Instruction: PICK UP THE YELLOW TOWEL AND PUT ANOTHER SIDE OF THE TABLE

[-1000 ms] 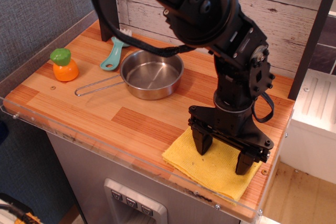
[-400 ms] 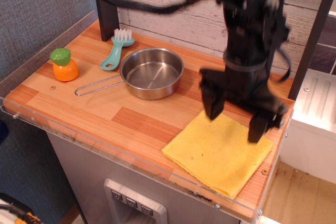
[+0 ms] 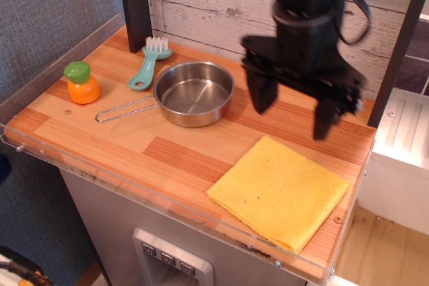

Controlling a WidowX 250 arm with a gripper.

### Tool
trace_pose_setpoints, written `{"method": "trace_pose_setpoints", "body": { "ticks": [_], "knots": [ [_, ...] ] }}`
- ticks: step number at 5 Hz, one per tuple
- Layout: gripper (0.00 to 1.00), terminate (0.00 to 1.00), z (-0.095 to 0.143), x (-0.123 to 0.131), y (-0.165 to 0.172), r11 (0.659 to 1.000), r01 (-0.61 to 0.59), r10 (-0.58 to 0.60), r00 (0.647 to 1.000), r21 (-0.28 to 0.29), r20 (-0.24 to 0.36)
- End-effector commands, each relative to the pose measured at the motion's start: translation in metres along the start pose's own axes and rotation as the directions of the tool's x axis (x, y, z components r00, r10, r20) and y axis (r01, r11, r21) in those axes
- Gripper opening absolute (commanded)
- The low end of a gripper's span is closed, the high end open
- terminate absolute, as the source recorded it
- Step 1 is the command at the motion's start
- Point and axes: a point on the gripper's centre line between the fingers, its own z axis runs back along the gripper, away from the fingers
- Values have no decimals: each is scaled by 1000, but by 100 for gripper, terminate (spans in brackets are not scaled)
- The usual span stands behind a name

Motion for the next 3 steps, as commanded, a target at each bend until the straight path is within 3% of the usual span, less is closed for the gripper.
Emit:
{"method": "trace_pose_setpoints", "body": {
  "ticks": [1,2,3],
  "knots": [
    [100,0,17,4,20,997,-74,74,997,-20,10],
    [100,0,17,4,20,997,-74,74,997,-20,10],
    [100,100,17,4,20,997,-74,74,997,-20,10]
  ]
}}
